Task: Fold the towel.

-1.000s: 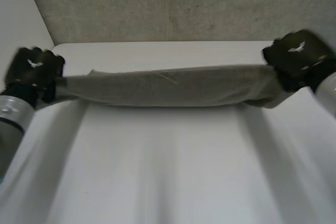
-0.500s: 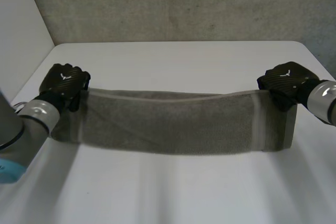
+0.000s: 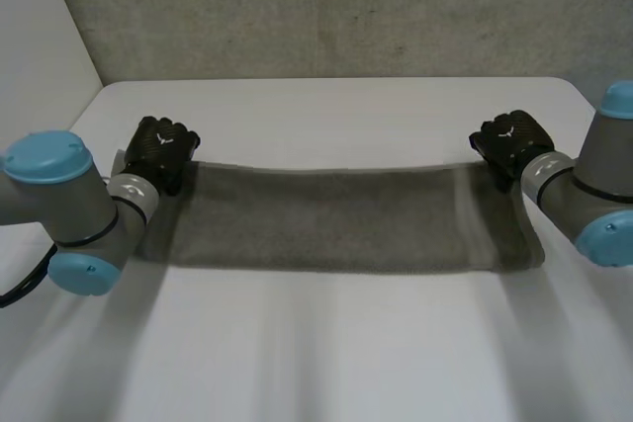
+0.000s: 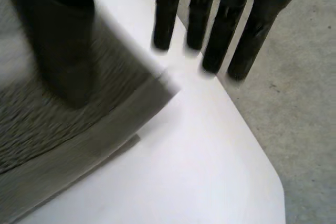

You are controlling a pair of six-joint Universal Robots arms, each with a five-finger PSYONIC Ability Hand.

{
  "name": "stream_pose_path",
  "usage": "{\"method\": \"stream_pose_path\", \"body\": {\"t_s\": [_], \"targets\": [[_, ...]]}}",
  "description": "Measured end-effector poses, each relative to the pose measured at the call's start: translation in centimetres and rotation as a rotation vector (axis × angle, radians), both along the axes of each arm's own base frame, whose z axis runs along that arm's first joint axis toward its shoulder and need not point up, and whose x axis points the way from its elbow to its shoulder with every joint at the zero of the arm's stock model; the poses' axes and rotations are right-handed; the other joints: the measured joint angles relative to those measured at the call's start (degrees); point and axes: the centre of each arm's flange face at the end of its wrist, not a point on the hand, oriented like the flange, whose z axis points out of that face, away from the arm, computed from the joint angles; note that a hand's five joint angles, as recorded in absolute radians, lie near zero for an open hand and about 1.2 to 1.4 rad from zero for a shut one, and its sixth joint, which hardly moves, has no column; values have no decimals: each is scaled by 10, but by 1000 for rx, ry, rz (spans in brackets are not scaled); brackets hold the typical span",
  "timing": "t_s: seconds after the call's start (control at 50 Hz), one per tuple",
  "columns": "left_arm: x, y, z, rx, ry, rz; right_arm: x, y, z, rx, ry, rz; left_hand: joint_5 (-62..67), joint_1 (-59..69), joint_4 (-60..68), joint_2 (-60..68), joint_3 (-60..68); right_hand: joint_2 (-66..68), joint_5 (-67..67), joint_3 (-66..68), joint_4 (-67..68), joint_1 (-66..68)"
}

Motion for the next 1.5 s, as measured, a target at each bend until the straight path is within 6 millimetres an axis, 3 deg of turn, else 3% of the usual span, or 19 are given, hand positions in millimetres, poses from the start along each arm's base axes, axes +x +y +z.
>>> {"method": "stream_pose_path", "body": {"t_s": [0.04, 0.12, 0.24, 0.4, 0.56, 0.66, 0.94, 1.02, 1.1, 1.22, 1.38, 1.5], "targets": [[-2, 0, -1, -1, 0, 1, 1, -2, -3, -17, 1, -9, -235, -244, -238, -231, -236, -220, -229, -219, -217, -205], [-1, 0, 0, -2, 1, 30, 0, -3, -6, -23, -4, -49, -471, -454, -452, -458, -468, -283, -288, -294, -291, -283], [3, 4, 11, -11, 17, 82, -5, 8, 9, -26, -56, -93, -493, -463, -461, -473, -482, -283, -288, -294, -291, -285], [11, 22, 25, 14, 87, 102, -12, 43, 34, -4, -124, -88, -493, -464, -461, -473, -482, -283, -288, -294, -291, -287], [14, 48, 23, 86, 167, 59, -18, 81, 17, 131, -115, -74, -493, -464, -461, -473, -482, -239, -219, -248, -244, -226], [12, 57, 20, 112, 205, 16, -23, 90, 4, 204, -104, -81, -493, -464, -461, -473, -482, -218, -189, -220, -218, -202], [12, 58, 17, 114, 220, 0, -35, 74, -30, 296, -92, -123, -493, -464, -461, -473, -482, 11, 15, 1, -2, 15], [12, 57, 18, 112, 219, 3, -41, 68, -35, 305, -89, -141, -493, -464, -461, -473, -482, 309, 304, 292, 287, 307], [13, 57, 18, 112, 219, 5, -48, 62, -35, 303, -84, -165, -493, -464, -461, -473, -482, 328, 343, 330, 331, 336], [13, 57, 21, 105, 221, 6, -67, 52, -19, 250, -49, -209, -493, -464, -461, -473, -482, 328, 343, 330, 331, 336], [19, 54, 32, 77, 230, 23, -129, 32, 10, 162, 132, -320, -493, -464, -461, -473, -482, 328, 343, 333, 331, 336], [23, 52, 39, 56, 236, 34, -153, 21, 17, 161, 275, -390, -493, -464, -461, -473, -482, 328, 343, 334, 331, 338]]}}
